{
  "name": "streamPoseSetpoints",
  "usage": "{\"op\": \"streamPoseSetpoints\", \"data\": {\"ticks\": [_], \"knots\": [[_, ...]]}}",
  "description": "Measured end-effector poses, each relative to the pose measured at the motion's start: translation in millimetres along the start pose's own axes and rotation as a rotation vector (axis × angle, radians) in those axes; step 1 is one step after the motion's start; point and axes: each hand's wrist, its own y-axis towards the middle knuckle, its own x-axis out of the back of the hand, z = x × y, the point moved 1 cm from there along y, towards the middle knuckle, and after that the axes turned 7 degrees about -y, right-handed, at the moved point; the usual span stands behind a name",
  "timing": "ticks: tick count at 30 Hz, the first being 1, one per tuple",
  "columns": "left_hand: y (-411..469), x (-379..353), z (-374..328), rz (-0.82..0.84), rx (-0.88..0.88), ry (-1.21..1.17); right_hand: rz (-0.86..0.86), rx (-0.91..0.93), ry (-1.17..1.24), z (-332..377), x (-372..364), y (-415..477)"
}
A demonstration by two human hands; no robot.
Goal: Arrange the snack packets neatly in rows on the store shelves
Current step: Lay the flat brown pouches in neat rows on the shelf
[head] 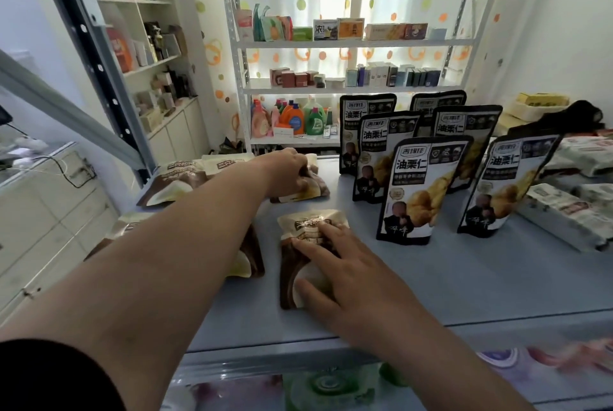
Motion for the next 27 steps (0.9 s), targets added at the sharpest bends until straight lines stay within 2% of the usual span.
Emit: {"op": "streamPoseSetpoints", "data": {"ticks": [6,20,25,27], "knots": [[-2,1,-2,-0.012,-0.025,-0.052,0.067,0.015,-0.068,0,3,7],[-4,0,-1,-0.025,-0.072,-0.113,0.021,-0.021,-0.078,2,2,17],[-34,23,11,-0.118,0.001,-0.164,0.057,-0.013,-0.112,2,8,16],[-57,35,18,-0.078,0.076,-0.15,0.079,-0.018,-0.095,5,13,17]]}}
